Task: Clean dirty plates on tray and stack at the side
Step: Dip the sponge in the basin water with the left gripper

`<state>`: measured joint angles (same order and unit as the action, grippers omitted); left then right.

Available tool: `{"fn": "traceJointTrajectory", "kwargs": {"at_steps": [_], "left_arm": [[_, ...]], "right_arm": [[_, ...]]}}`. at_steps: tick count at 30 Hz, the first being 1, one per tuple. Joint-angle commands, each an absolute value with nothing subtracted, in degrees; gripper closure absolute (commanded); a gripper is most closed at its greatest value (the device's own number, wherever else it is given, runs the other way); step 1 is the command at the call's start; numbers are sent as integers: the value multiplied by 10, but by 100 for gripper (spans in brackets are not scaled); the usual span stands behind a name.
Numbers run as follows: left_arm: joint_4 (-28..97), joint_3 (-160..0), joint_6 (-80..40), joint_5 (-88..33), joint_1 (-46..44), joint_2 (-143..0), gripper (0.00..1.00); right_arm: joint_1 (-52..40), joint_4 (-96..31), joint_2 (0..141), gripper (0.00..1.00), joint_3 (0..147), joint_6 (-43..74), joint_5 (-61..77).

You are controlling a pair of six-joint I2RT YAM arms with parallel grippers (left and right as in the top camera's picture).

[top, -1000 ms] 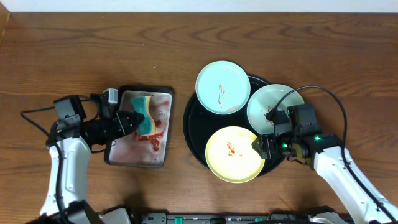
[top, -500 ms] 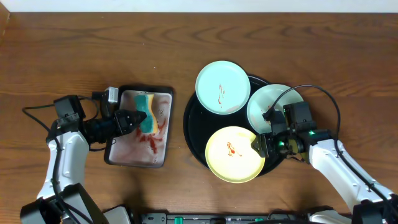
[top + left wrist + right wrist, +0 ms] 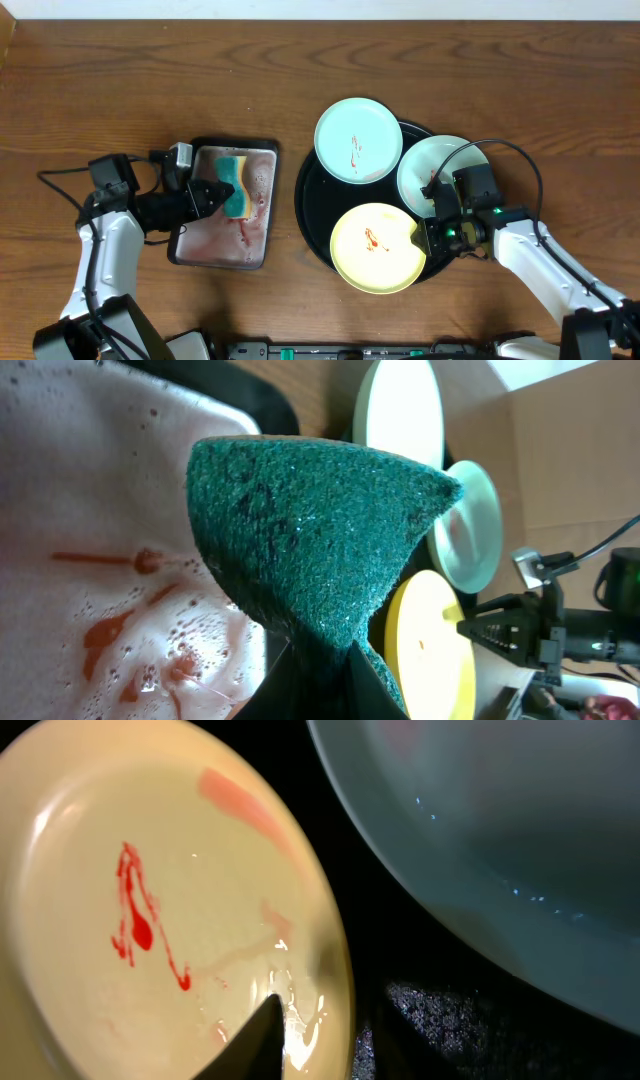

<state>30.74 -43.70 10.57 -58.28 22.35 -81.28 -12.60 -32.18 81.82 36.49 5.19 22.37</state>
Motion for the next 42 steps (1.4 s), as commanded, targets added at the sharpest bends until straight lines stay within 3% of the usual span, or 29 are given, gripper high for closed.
{"fn": "traceJointTrajectory", "kwargs": {"at_steps": [1,7,17,27,42], "left_arm": [[309,-429,116,-549,208,-815,92],[307,-426,93,-474,172,-816,92],[274,-426,-75,-234,56,-816,92],[260,-426,-154,-119,-52,-817,92],[227,-427,-179,-141,-132,-817,92]], "right_arm": [[-129,-323,835,83,373,56,230],[-129,-319,851,99,373,56,230],[-129,-315,851,99,373,56,230],[-129,-315,851,99,373,56,230],[-129,-315,851,99,373,56,230]]}}
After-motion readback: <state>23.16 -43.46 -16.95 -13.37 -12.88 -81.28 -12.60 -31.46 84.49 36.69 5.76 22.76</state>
